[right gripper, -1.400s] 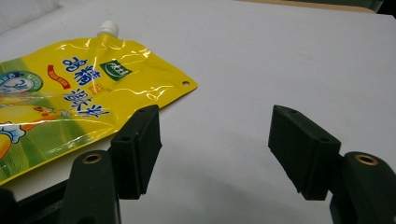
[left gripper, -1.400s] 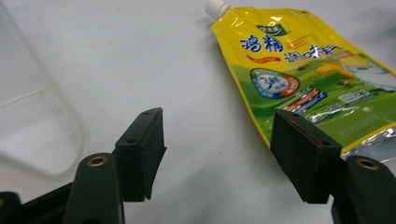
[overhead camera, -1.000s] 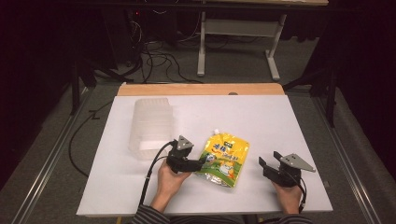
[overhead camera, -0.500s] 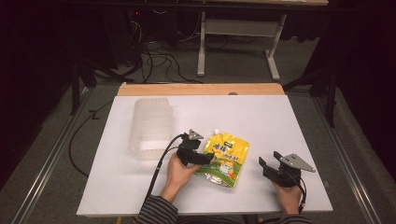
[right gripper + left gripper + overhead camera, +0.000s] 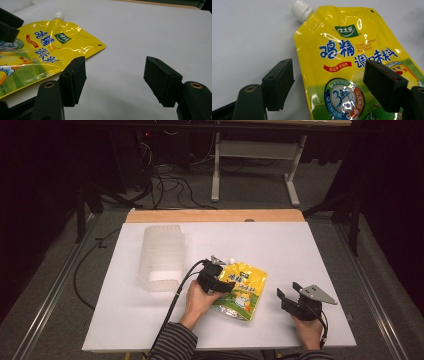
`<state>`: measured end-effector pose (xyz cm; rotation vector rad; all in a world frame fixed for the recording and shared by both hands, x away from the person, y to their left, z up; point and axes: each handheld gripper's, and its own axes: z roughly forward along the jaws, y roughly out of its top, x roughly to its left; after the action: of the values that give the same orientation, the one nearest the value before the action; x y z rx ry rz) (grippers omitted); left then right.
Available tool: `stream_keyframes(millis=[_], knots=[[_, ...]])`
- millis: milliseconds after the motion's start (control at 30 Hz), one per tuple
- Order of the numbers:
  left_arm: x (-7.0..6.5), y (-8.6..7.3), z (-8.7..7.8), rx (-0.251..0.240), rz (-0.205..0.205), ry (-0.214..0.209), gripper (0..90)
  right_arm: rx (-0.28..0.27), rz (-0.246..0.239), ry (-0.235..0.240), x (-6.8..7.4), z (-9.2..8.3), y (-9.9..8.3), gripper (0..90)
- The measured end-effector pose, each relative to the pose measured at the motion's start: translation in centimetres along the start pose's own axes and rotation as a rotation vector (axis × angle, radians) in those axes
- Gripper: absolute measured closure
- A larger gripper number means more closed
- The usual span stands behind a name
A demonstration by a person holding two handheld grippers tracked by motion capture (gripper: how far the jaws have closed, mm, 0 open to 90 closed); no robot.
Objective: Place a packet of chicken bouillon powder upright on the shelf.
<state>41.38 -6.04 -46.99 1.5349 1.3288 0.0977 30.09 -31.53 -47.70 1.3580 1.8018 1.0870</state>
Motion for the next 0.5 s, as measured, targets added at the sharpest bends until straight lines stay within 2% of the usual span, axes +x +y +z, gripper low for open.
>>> stream_keyframes(millis=[233, 500], knots=[[0.1, -0.4, 0.6, 0.020, 0.007, 0.017, 25.5, 0.000, 0.000, 0.002, 0.0, 0.0, 0.0, 34.8], [-0.5, -1.3, 0.7, 0.022, 0.098, 0.039, 33.6, 0.000, -0.011, 0.002, 0.0, 0.1, 0.0, 34.9]])
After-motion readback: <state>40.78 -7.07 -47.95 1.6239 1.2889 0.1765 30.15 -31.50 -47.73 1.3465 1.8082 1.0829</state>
